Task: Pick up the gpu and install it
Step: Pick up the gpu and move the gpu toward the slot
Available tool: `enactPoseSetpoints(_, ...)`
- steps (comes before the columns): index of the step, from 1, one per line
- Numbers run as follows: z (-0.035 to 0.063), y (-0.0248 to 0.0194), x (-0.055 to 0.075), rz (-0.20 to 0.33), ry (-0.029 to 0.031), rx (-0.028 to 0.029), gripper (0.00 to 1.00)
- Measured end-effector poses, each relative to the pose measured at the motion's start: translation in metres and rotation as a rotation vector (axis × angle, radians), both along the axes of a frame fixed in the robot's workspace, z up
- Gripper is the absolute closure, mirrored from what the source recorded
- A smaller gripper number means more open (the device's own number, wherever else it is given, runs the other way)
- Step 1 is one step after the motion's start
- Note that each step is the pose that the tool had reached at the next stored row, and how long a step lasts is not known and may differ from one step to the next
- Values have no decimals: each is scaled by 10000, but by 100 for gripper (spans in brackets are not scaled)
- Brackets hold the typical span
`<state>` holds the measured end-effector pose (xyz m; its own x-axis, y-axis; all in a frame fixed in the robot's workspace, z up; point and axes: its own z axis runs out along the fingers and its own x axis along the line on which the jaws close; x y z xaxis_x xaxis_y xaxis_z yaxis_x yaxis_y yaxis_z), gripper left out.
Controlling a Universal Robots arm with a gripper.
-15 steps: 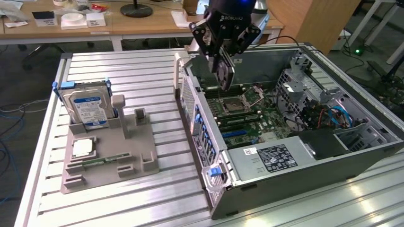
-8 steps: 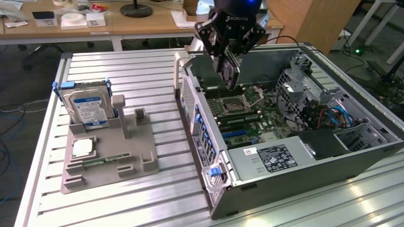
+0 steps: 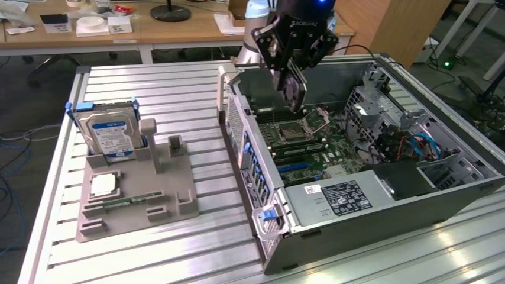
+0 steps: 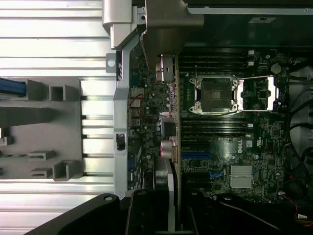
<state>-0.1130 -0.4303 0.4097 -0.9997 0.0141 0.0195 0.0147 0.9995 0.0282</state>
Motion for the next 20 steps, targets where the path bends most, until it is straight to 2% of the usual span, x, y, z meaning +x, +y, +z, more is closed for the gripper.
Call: enactPoseSetpoints(20, -16, 0, 332, 0, 0, 0, 72)
